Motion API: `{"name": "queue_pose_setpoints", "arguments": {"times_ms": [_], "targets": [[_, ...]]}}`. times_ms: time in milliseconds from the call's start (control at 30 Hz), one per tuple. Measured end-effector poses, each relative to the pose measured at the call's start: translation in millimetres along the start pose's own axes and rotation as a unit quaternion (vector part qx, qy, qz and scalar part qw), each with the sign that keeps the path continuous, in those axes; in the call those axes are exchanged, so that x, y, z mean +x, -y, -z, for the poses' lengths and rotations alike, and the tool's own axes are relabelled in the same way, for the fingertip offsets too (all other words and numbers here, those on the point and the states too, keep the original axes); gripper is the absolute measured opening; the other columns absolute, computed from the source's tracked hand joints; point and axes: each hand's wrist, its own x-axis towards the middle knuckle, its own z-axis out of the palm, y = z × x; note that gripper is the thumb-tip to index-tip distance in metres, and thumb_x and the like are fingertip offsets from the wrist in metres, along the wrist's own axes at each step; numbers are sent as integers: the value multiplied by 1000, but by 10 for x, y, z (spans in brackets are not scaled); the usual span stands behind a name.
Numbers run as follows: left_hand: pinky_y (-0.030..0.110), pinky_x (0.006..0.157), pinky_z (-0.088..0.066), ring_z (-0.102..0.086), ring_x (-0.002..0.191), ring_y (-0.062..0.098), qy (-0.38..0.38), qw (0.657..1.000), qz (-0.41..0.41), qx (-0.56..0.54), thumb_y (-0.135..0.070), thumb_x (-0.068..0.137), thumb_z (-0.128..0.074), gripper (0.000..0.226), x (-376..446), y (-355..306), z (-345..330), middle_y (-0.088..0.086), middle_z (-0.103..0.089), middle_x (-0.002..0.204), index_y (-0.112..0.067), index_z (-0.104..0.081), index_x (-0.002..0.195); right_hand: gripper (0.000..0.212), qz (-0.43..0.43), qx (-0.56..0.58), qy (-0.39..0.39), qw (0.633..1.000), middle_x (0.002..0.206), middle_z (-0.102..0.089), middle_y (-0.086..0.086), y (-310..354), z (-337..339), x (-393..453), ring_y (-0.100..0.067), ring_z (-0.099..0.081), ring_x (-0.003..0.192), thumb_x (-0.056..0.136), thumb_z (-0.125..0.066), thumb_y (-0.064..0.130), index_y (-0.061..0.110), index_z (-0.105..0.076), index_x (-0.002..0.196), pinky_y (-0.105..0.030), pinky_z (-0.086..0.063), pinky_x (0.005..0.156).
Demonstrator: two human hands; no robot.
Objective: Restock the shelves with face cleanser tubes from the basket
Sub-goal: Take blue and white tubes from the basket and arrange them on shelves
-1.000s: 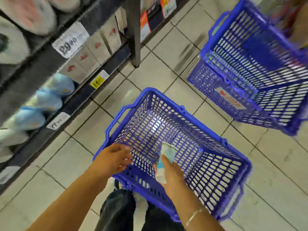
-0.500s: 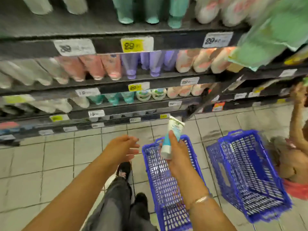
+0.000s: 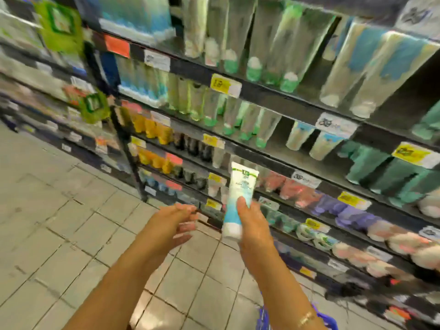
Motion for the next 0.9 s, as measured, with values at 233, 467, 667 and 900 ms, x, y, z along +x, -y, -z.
{"name": "queue_pose_setpoints", "arguments": {"times_ms": [233,467,667,900], "targets": [[31,72,-55,-67,78,17,61,992,-101,-37,-22,92,-53,16,-165,-946,1423,3,-71,88,-15,-65,98,39,107,53,191,974,91,-72,-1,421,-2032,-58,-16,-69,81,71,-60,25,14,-54,108,-37,-56,75],[24,69,-54,-70,84,14,70,966,-248,33,-28,67,-70,38,-74,-2207,2489,1,-72,93,-18,-62,103,48,175,57,258,949,106,-69,-9,1087,-3525,117,-22,-68,94,67,-65,21,11,-54,113,-34,-58,77],[16,58,-53,-68,72,4,66,930,-352,79,-8,78,-69,27,245,-3218,2589,-5,-71,88,-18,-61,102,51,278,28,253,926,112,-67,-14,1880,-4159,470,-28,-65,101,60,-69,22,11,-57,108,-43,-54,87],[32,85,-53,-66,95,27,72,860,-483,147,-11,77,-70,27,663,-4531,2274,8,-69,105,-16,-64,103,48,416,-43,218,882,103,-72,-4,3115,-4408,1038,-25,-66,101,56,-70,34,18,-63,101,-41,-53,88]]}}
